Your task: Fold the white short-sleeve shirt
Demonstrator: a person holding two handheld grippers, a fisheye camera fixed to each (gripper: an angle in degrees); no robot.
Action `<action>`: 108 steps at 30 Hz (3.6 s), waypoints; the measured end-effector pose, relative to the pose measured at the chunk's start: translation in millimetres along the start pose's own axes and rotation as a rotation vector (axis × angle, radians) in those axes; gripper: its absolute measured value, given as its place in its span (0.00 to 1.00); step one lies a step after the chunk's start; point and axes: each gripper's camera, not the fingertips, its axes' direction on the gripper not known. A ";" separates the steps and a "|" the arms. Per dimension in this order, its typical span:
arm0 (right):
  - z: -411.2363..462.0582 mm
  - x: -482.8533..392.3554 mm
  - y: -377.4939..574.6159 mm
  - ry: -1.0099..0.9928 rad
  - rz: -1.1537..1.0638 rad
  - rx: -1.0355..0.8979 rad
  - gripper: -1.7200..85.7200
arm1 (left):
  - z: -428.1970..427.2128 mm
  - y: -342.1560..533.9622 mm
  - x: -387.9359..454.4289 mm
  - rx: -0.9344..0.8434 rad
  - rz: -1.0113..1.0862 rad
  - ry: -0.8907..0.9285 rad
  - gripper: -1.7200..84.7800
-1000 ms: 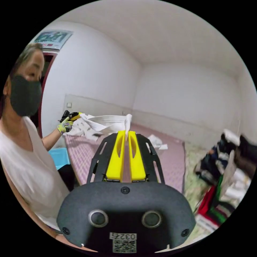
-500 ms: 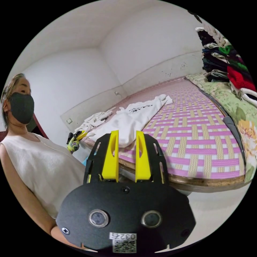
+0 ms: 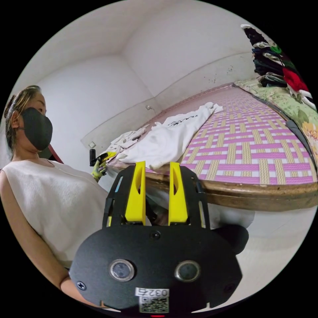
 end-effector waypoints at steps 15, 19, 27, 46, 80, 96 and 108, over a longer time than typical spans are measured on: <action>26.0 -16.3 -20.5 0.127 -0.070 -0.074 0.02 | 53.8 -46.2 110.5 -0.153 0.232 -0.503 0.01; 18.0 -22.2 -26.5 0.139 -0.089 -0.021 0.01 | 4.2 -37.3 111.4 0.042 0.139 -0.561 0.01; 23.1 -24.0 -32.1 0.111 -0.080 -0.026 0.01 | -2.0 7.4 60.5 0.056 -0.094 -0.457 0.00; 81.0 -64.5 6.3 0.283 0.035 -0.252 0.14 | -23.0 75.8 27.7 0.136 -0.121 -0.377 0.01; 31.7 -116.1 -280.6 0.467 -0.412 0.186 0.01 | -85.4 -142.7 -176.0 0.483 -0.278 0.185 0.01; -25.2 -117.4 -71.8 0.306 -0.435 0.166 0.01 | -111.9 60.5 -109.9 0.467 -0.059 0.090 0.01; 16.1 -22.4 14.9 0.221 -0.006 0.014 0.01 | -39.0 124.1 -122.4 0.094 -0.266 -0.036 0.01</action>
